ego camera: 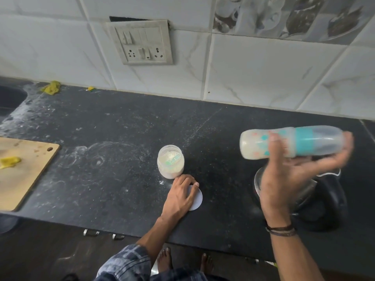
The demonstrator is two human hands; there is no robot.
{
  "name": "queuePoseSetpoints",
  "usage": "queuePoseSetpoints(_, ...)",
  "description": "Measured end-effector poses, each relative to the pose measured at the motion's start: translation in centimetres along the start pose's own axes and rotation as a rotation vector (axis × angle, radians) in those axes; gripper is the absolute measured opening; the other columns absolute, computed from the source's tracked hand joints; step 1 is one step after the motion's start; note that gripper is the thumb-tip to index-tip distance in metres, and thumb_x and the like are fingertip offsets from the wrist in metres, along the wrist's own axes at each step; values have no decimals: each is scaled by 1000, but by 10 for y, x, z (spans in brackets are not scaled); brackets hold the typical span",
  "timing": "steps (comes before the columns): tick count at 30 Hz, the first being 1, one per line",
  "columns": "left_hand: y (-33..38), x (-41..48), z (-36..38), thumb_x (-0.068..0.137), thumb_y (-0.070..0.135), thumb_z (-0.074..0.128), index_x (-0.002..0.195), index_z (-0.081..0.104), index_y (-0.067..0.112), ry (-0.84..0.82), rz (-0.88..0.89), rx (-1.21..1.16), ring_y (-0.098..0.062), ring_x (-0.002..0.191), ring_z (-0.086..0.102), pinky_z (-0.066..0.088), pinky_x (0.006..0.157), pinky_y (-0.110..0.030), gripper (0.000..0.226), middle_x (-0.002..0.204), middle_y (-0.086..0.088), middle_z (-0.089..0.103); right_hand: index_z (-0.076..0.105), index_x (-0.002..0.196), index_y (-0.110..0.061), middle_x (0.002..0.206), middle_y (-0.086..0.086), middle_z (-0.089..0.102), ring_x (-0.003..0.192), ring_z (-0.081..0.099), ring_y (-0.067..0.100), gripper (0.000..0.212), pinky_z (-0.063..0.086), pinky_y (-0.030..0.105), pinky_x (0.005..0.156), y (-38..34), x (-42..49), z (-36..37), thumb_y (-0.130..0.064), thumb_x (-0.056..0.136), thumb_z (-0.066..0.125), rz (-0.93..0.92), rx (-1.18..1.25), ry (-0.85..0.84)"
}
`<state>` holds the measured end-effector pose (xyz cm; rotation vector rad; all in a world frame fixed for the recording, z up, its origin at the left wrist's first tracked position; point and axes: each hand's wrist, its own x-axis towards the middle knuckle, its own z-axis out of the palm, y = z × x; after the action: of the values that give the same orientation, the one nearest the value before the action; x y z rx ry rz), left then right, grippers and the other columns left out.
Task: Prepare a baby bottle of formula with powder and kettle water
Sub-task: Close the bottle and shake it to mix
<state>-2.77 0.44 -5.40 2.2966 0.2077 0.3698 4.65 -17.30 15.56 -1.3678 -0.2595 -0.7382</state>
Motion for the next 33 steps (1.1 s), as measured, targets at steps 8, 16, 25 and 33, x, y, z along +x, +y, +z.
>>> queuePoseSetpoints(8,3,1,-2,102,25,53,98,65,17,12,-6,-16,-4,107,49,29,99,-9,15,107,11,60,12,149,-1,143,14,39,115,62,23,89,58,37,91,0,-10,-6,1,87,76,30,16,36)
queuePoseSetpoints(16,4,0,-2,102,25,53,97,64,18,3,-3,-11,-6,108,49,31,100,-11,14,107,12,60,19,148,1,137,11,42,119,60,8,91,54,27,96,2,-13,-12,1,82,82,12,-30,-46)
queuePoseSetpoints(25,3,-1,-2,103,21,56,97,64,18,15,-2,-13,-4,107,49,30,99,-9,10,106,13,60,24,149,-11,143,13,46,118,64,23,90,57,30,92,-3,-18,-8,-15,82,84,127,0,-87)
queuePoseSetpoints(33,4,-1,-3,103,21,57,98,64,19,12,-14,-15,-4,107,49,28,98,-6,9,107,12,60,29,147,-17,133,-8,53,109,67,11,89,59,28,88,7,-24,-6,-3,80,85,240,-64,-239)
